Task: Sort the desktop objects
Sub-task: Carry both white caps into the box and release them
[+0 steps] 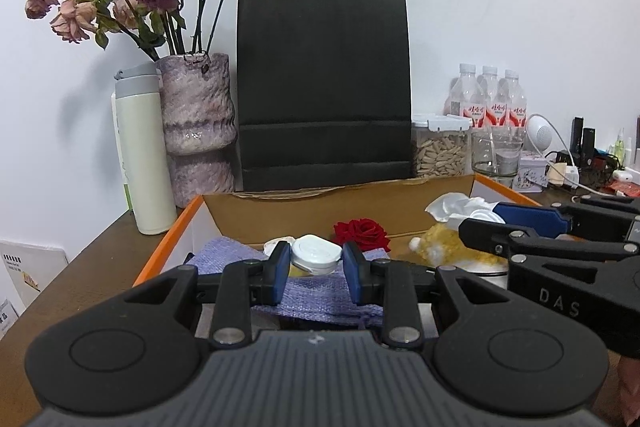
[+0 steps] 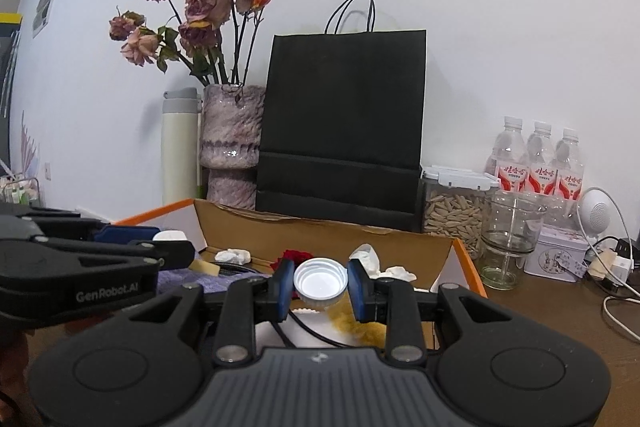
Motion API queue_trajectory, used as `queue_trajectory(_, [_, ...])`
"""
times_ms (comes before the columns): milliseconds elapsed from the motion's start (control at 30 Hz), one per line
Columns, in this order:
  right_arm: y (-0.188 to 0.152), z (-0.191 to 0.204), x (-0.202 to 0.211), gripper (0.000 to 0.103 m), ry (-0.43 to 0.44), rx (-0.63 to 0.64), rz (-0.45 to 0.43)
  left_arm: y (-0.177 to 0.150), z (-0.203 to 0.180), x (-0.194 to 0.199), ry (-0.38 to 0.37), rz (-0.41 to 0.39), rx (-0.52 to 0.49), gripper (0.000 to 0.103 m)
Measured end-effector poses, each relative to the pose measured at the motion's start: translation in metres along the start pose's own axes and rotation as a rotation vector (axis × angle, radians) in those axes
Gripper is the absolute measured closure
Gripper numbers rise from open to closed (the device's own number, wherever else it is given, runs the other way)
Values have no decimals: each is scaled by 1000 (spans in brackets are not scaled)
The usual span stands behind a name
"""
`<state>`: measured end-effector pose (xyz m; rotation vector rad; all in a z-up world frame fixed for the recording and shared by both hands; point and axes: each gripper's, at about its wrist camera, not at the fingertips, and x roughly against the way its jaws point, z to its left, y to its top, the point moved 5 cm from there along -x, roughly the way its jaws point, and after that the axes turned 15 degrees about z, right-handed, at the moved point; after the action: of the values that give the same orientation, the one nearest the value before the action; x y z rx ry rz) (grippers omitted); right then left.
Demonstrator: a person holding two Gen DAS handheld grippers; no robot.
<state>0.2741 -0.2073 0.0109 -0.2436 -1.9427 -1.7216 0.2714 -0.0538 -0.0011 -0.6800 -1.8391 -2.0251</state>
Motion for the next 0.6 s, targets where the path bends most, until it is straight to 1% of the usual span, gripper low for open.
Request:
queue_trajectory(133, [-3,-1,-4,76,15,-1,21,-1,-1,-5,-3,14,-12,74])
queue_trajectory(367, [-5,2,-1,75,14,9,9,-3,-2,-5,-5,16,-15,73])
queue_trajectory(400, [-5,1,0,75,14,6,8,-3,-3,-4,-2,13,-16,70])
queue_trajectory(433, [-5,1,1,75,15,2,2,-3,-3,-3,5,7,-14,65])
queue_trajectory(467, [-6,0,2,73,16,0,-4,-4,-2,-2,16,0,-11,49])
queue_trajectory(500, [-6,-1,3,62,14,-3,-9,-4,-2,0,28,-13,-8,34])
queue_trajectory(533, [-6,-2,5,48,5,-10,-19,-3,-1,3,41,-30,-4,29])
queue_trajectory(567, [-6,-3,7,43,-5,-18,-30,-3,1,5,71,-46,7,19])
queue_trajectory(600, [-6,-5,8,36,-7,-24,-38,-2,3,7,96,-63,19,7])
